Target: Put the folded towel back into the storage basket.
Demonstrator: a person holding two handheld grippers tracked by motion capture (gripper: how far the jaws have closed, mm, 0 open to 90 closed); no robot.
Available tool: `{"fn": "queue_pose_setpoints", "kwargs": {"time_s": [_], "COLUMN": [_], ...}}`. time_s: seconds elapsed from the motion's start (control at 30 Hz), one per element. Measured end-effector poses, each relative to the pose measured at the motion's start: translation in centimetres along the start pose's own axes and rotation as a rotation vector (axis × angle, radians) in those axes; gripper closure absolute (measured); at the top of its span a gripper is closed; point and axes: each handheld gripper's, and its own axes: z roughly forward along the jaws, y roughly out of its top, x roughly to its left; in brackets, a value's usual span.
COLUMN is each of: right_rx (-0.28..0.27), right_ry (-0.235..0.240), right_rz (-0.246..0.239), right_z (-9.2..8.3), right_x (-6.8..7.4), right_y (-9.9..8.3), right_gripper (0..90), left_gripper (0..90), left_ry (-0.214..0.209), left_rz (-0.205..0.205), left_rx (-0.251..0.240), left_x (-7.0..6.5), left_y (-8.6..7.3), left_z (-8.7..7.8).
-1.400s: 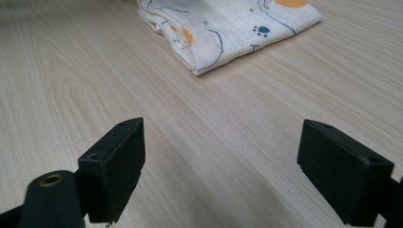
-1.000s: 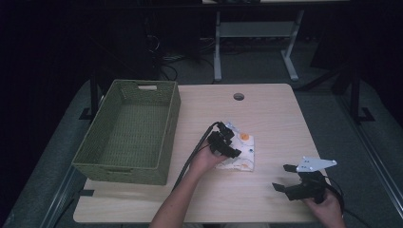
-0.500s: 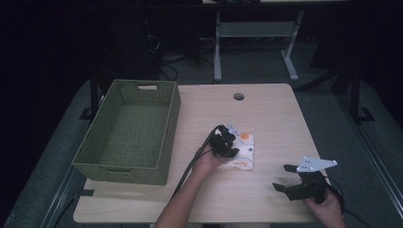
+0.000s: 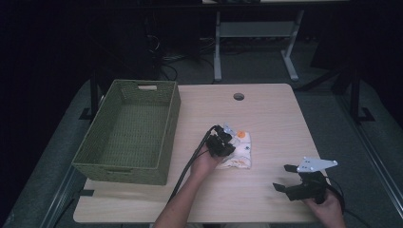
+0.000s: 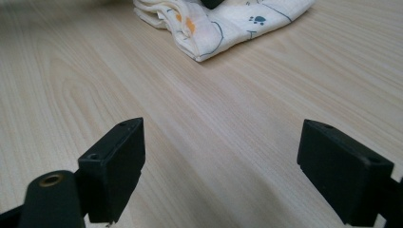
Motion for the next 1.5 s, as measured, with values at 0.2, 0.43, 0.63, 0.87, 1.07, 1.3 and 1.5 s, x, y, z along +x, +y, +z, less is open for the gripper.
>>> {"fn": "queue_pose_setpoints", "kwargs": {"time_s": [0.2, 0.43, 0.63, 0.87, 1.07, 1.3, 1.5], "right_rx": [0.0, -0.002, -0.001, -0.001, -0.002, -0.008, -0.008], "right_ry": [-0.001, -0.002, -0.004, -0.005, -0.007, -0.008, -0.009], "right_rz": [0.005, 0.006, 0.004, 0.003, 0.005, 0.009, 0.011], "right_z": [-0.1, -0.1, -0.1, -0.1, -0.1, -0.2, -0.2], "right_x": [-0.1, -0.1, -0.1, -0.2, -0.2, -0.3, -0.4], "right_y": [-0.1, -0.1, -0.1, -0.1, 0.0, -0.1, -0.1], "right_gripper": [15.9, 15.9, 15.9, 15.9, 15.9, 15.9, 15.9], "left_gripper": [82.3, 82.6, 82.7, 82.7, 82.7, 82.6, 82.6], "left_ry": [-0.022, -0.051, -0.082, -0.107, -0.127, -0.142, -0.143], "left_rz": [-0.053, -0.083, -0.102, -0.128, -0.145, -0.153, -0.151], "left_rx": [-0.04, -0.093, -0.138, -0.184, -0.223, -0.251, -0.272], "left_x": [0.4, 0.5, 0.5, 0.4, 0.4, 0.4, 0.4], "left_y": [-0.3, -0.3, -0.1, 0.1, 0.3, 0.5, 0.9], "left_z": [-0.6, -2.0, -3.2, -4.5, -5.9, -7.3, -8.8]}}
